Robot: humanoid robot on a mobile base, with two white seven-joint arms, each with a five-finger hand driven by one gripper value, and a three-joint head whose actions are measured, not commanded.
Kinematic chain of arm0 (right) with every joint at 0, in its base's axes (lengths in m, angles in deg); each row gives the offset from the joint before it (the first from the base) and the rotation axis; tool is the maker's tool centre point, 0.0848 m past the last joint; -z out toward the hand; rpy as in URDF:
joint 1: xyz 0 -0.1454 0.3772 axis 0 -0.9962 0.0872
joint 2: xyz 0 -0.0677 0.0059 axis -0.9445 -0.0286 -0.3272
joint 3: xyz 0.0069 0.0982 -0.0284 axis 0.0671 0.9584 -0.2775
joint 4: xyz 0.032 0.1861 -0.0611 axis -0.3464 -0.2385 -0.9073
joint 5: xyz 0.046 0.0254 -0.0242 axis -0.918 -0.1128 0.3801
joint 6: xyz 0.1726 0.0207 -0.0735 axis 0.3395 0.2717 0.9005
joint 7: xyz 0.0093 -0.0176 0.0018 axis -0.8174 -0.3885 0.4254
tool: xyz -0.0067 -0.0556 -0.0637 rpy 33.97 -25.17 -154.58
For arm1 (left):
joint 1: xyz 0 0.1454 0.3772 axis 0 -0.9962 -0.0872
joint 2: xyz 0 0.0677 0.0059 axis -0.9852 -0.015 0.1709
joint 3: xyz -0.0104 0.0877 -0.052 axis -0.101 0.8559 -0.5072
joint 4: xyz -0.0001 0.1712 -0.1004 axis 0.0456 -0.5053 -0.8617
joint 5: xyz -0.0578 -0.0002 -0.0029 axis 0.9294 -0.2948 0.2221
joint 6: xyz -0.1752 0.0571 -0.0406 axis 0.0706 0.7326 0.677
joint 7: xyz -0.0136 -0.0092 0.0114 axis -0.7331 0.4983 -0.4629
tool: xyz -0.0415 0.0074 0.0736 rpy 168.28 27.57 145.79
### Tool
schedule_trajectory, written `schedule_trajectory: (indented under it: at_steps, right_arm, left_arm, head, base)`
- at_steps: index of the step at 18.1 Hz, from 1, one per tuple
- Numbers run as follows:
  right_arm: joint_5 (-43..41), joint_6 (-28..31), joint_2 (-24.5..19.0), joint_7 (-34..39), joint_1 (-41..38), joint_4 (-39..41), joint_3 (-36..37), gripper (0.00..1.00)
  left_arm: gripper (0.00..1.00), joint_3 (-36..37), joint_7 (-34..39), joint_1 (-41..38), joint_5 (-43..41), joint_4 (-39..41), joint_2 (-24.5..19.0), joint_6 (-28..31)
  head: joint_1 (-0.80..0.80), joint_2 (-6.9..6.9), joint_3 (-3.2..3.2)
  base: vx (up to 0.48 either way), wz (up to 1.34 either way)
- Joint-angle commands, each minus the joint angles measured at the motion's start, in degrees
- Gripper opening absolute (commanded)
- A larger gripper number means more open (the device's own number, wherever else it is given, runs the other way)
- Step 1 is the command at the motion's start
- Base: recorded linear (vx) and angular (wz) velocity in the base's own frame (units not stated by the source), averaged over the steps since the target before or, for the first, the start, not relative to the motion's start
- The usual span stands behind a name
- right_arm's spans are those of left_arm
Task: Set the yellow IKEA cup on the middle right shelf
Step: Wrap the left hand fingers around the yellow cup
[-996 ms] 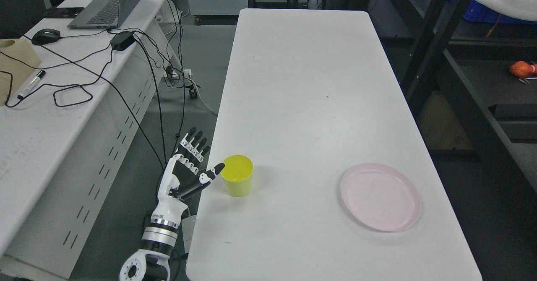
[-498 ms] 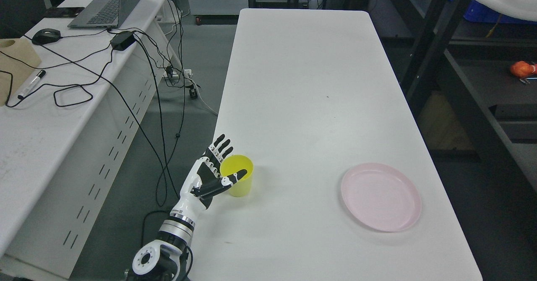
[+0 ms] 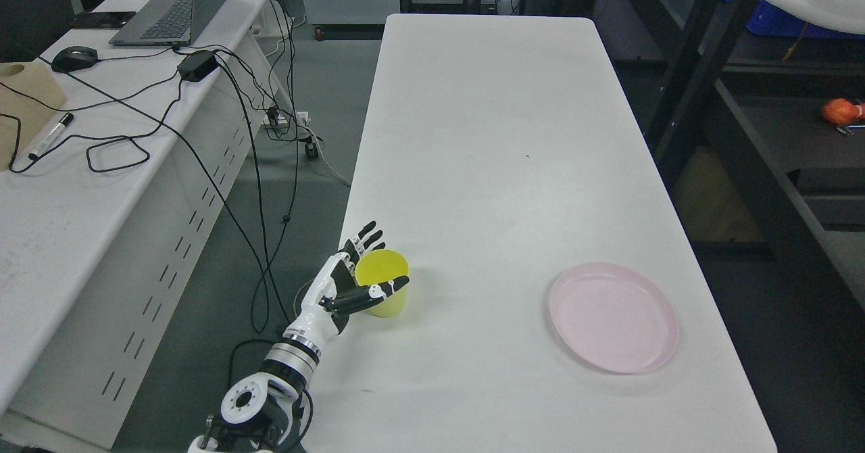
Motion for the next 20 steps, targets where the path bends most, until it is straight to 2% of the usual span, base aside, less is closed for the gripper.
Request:
schedule_trajectory:
  at_steps: [1,9,12,15,16,20]
  right_arm:
    - [-1.41,0.02,1.00,-0.04,-0.79,0.00,-0.97,0.99]
    - [-1.41,0.02,1.00,-0.04,-0.79,0.00,-0.97,0.99]
    - [-1.41,0.02,1.00,-0.04,-0.79,0.00,-0.97,0.99]
    - [-1.41,0.02,1.00,-0.04,-0.79,0.00,-0.97,0.99]
    - [-1.41,0.02,1.00,-0.04,-0.79,0.00,-0.97,0.99]
    - [-1.41,0.02,1.00,-0.04,-0.79,0.00,-0.97,0.99]
  left_arm:
    - [0.98,0.95,-1.37,0.87,-7.27,-1.28,-1.00,0.29]
    - [0.93,1.40,-1.99,0.78,-8.69,-1.28,-1.00,1.88]
    - [0.96,1.31,-2.07,1.39,-8.60,-0.49,-1.00,0.91]
    - [0.95,1.31,-2.68,1.48,-8.60,-0.58,-1.00,0.82]
    - [0.91,1.22,-3.47,1.40,-8.60,-0.75,-1.00,0.82]
    - [0.66,0.34,-4.71,0.17,-8.52,-1.45,-1.00,0.82]
  head:
    - [0.00,0.00,0.00]
    - [0.00,0.00,0.00]
    - [0.00,0.00,0.00]
    - [0.00,0.00,0.00]
    - [0.00,0.00,0.00]
    - [0.00,0.00,0.00]
  base:
    - [0.000,0.00]
    - [0.000,0.00]
    - [0.000,0.00]
    - [0.000,0.00]
    - [0.000,0.00]
    - [0.000,0.00]
